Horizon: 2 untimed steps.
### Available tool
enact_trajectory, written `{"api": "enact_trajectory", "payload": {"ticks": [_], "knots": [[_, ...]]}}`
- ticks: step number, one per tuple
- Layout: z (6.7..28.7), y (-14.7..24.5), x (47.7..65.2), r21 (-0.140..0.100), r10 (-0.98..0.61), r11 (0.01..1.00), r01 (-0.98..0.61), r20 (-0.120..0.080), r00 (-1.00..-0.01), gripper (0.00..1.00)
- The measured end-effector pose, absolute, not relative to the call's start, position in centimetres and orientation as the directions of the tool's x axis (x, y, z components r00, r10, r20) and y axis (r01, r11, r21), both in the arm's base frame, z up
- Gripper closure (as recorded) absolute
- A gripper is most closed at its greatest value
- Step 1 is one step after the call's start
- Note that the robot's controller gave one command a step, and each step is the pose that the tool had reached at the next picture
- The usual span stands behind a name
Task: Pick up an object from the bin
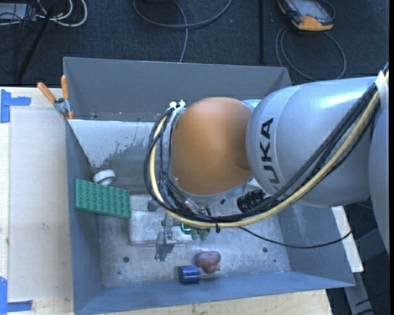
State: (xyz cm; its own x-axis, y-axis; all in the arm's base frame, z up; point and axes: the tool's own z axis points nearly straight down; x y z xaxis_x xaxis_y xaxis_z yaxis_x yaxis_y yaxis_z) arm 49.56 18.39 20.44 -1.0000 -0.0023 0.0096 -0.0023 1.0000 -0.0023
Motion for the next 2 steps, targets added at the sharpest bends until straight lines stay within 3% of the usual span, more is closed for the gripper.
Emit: {"api": "enact_trajectory", "payload": {"ticks": [1,2], "knots": [[10.7,10.1,51.4,0.004,-0.377,0.926,-0.377,-0.015,-0.926,0.00],[15.7,14.5,55.1,0.000,-0.636,0.772,-0.636,-0.004,-0.772,0.00]]}}
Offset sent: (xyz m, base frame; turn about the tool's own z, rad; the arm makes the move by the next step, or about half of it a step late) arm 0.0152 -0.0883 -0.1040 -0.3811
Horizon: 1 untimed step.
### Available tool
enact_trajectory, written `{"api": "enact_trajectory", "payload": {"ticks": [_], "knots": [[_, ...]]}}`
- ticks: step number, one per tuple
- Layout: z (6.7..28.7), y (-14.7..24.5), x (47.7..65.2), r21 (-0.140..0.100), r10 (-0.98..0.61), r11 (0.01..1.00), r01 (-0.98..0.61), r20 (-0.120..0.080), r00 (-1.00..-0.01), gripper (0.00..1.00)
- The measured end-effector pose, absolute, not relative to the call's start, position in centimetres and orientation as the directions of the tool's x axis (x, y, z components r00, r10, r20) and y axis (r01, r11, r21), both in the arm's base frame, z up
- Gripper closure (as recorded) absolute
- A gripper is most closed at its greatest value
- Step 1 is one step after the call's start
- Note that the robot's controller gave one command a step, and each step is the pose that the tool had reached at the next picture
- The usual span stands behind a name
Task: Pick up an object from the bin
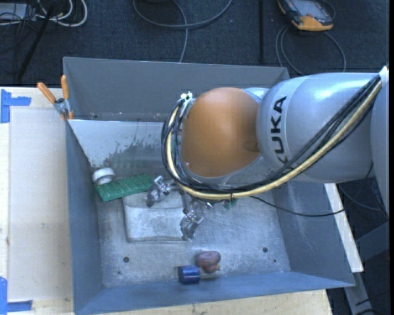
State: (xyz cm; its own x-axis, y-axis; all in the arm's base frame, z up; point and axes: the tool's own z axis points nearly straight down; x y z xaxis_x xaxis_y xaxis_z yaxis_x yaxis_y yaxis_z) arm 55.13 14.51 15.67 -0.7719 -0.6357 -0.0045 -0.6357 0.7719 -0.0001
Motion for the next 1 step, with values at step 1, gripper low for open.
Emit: {"api": "enact_trajectory", "payload": {"ticks": [1], "knots": [[10.49,10.42,46.91,0.006,-0.848,0.529,-0.848,0.006,-0.529,0.00]]}}
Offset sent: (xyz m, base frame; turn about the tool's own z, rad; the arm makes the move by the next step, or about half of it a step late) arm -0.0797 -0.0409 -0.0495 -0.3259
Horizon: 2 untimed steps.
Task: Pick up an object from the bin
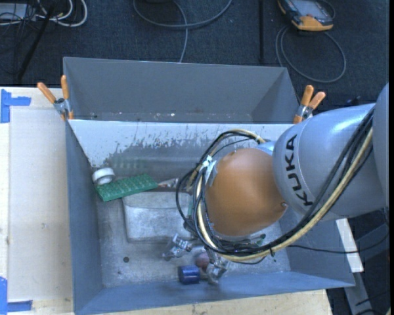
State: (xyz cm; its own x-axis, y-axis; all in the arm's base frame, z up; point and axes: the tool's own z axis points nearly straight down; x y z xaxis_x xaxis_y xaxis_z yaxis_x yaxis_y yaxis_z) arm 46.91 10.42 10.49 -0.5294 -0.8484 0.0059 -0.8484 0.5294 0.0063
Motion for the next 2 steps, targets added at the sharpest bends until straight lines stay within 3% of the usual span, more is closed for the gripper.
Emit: {"api": "enact_trajectory", "payload": {"ticks": [1,2], "knots": [[7.49,10.39,47.37,-0.007,-0.903,0.430,-0.903,-0.008,-0.430,0.00],[7.50,10.41,47.17,-0.002,-0.901,0.433,-0.901,-0.004,-0.433,1.00]]}}
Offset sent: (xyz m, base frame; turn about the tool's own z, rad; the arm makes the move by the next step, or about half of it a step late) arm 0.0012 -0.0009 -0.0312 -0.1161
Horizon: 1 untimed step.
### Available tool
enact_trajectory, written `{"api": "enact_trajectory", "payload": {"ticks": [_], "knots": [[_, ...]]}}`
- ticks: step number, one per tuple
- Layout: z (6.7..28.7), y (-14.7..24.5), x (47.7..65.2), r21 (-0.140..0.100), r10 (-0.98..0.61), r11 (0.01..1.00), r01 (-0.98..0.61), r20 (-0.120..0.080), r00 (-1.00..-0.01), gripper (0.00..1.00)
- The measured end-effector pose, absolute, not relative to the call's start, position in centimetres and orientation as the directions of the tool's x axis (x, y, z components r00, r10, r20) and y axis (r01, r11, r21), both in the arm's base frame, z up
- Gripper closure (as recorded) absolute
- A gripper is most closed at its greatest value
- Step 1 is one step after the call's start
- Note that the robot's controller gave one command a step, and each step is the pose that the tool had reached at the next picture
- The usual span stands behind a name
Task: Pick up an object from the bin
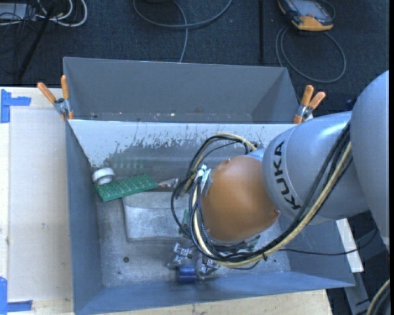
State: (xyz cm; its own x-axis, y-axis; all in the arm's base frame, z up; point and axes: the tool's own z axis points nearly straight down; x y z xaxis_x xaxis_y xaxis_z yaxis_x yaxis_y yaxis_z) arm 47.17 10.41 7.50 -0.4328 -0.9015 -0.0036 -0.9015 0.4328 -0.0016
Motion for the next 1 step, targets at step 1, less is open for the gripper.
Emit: {"api": "enact_trajectory", "payload": {"ticks": [1], "knots": [[20.95,11.22,48.73,-0.006,-0.905,0.425,-0.905,-0.006,-0.425,1.00]]}}
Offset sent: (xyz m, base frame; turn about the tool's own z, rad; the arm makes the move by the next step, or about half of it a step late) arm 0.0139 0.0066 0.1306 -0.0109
